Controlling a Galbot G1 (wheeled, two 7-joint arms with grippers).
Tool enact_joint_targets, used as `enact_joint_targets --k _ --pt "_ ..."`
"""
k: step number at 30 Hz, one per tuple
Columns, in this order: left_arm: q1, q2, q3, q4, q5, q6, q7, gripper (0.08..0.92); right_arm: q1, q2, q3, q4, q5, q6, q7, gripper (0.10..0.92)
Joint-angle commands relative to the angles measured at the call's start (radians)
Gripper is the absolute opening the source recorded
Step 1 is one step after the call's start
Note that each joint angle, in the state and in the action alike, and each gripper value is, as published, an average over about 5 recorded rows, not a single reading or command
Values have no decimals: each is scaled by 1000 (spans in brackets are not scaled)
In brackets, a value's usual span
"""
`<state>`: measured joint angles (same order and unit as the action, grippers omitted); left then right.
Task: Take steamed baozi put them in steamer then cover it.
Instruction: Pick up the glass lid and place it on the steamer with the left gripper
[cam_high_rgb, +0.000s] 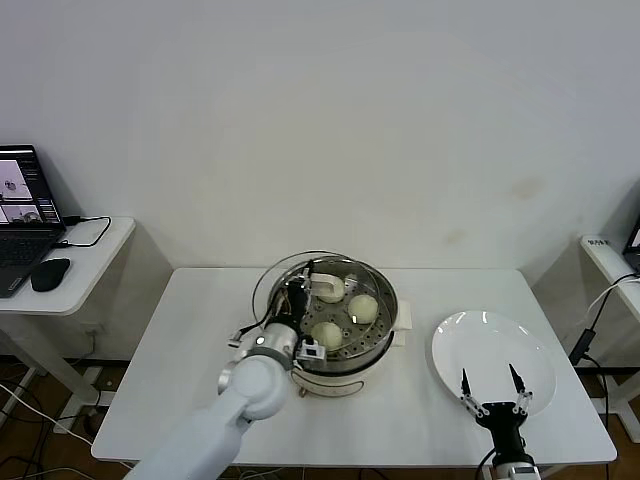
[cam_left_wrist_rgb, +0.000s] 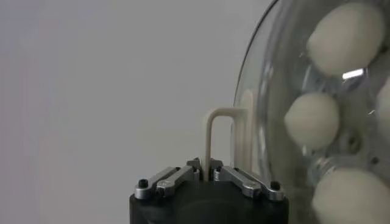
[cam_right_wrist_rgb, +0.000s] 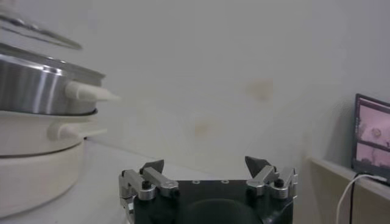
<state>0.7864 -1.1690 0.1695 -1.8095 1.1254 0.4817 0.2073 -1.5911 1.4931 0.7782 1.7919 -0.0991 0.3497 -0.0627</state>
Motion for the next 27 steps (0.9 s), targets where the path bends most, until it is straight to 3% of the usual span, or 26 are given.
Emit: enact_joint_targets --k 1,27 --pt "-37 -63 64 42 62 14 34 150 3 6 -11 0 -14 -1 1 823" --pt "-23 -83 56 61 63 0 37 150 -2 3 -15 -6 -17 6 -8 822"
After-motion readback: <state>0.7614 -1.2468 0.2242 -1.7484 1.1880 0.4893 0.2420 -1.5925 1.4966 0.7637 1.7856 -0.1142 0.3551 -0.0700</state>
